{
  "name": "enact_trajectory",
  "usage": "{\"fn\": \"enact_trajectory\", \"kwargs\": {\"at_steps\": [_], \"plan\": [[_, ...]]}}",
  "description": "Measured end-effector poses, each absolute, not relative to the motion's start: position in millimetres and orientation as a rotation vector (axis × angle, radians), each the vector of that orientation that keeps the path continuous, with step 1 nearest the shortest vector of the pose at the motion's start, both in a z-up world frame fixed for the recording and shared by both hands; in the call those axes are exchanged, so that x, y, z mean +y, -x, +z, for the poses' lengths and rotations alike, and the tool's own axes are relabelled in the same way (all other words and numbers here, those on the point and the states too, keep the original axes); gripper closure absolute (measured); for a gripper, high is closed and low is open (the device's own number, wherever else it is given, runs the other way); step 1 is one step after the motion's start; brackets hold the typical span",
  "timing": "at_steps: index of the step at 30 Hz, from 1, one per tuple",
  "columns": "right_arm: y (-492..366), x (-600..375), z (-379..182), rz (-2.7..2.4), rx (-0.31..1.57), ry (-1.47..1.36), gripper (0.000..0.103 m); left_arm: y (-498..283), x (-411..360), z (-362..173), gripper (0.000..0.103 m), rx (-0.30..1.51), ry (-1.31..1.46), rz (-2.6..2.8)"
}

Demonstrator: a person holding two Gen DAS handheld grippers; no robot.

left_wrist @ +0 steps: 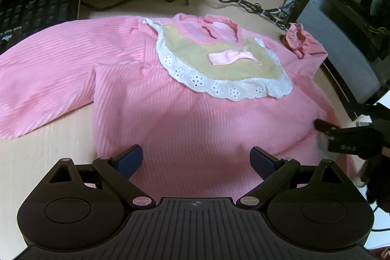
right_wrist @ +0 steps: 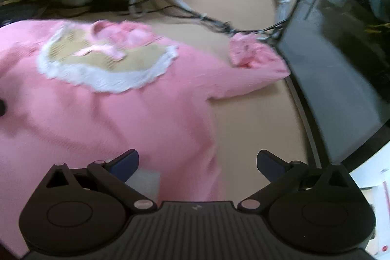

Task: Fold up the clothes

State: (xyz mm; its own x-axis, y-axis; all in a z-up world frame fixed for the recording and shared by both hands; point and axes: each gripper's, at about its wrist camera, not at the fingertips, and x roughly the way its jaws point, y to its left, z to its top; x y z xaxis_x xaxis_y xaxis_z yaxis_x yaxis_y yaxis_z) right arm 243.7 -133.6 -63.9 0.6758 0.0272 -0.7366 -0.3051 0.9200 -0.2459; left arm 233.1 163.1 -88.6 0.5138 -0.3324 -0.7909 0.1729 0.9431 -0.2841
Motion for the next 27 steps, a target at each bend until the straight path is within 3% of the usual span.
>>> {"fn": "enact_trajectory", "kwargs": {"at_steps": [4, 12, 16, 19, 22, 24, 25, 27], "plan": [[-232.7, -136.3, -71.5, 0.175, 0.815, 0.385, 0.0, -221.6, 171.3, -86.1, 0.005, 0.976, 0.174, -0.304], [-226.5, -138.0, -73.4, 0.139, 0.805, 0.334, 0.0, -190.0, 257.3, -63.6, 0.006, 0.824, 0.411, -0.021], [-226.9, -138.6, -73.8, 0.138, 0.809, 0.326, 0.0, -205.4, 312.9, -64.7, 0.018, 0.748, 0.602, 0.287], [-226.4, -137.2, -73.8, 0.137, 0.807, 0.334, 0.0, -228.9, 320.1, -68.7, 0.025, 0.732, 0.534, 0.41], [-223.4, -134.7, -73.7, 0.142, 0.803, 0.343, 0.0, -246.1, 315.4, -75.5, 0.044, 0.747, 0.417, 0.448], [-220.1, -133.0, -73.9, 0.172, 0.803, 0.342, 0.0, -252.5, 314.4, -78.7, 0.074, 0.755, 0.369, 0.457], [-218.7, -132.6, -73.7, 0.199, 0.812, 0.335, 0.0, -255.6, 313.9, -80.3, 0.082, 0.76, 0.346, 0.461], [-215.9, -131.6, -73.5, 0.254, 0.829, 0.319, 0.0, -260.0, 315.6, -81.2, 0.087, 0.764, 0.304, 0.479]]}}
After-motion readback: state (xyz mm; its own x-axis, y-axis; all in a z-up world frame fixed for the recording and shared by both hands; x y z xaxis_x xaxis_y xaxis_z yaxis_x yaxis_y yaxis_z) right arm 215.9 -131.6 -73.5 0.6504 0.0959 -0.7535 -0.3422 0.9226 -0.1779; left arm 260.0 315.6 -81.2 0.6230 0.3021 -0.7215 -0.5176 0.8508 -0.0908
